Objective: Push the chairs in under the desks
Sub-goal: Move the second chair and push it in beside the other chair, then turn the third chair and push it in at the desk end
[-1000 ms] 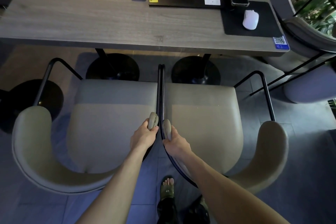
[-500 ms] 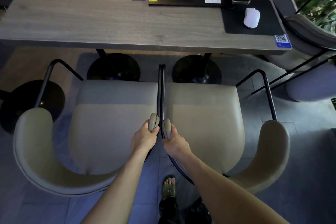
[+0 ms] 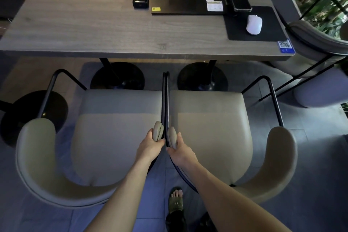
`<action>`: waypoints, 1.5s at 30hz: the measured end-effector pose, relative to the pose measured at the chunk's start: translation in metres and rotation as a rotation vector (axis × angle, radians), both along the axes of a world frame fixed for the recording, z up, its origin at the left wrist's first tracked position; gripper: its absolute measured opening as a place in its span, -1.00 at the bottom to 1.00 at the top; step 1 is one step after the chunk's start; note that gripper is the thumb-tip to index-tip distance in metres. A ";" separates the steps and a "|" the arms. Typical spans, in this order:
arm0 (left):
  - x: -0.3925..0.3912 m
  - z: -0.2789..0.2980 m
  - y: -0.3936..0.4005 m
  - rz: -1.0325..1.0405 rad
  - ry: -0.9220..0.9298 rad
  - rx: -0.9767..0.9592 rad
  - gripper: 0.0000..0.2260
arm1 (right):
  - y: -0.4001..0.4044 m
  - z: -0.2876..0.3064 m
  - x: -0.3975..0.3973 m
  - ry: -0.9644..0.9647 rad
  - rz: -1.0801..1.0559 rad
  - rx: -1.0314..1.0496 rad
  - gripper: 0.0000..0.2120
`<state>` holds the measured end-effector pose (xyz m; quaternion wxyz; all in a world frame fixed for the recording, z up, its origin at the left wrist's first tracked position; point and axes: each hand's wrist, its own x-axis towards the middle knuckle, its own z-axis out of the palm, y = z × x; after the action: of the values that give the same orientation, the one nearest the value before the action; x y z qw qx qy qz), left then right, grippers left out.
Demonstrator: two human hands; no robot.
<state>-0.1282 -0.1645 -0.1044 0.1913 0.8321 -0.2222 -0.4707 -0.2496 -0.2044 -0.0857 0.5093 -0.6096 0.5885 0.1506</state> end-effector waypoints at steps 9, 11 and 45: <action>-0.023 0.039 -0.015 0.204 -0.137 -0.009 -0.71 | -0.024 0.037 -0.035 -0.140 -0.119 0.096 -0.75; -0.032 0.053 -0.022 0.212 -0.170 -0.047 -0.71 | -0.034 0.055 -0.045 -0.172 -0.099 0.048 -0.78; -0.478 0.206 -0.331 0.034 0.208 -0.418 -0.74 | -0.357 0.221 -0.596 -0.536 -0.721 -0.115 -0.90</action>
<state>-0.6059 -0.4953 0.1012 0.3893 0.7251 -0.2801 -0.4941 -0.8455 -0.5618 0.1353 0.6288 -0.4106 0.6180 -0.2324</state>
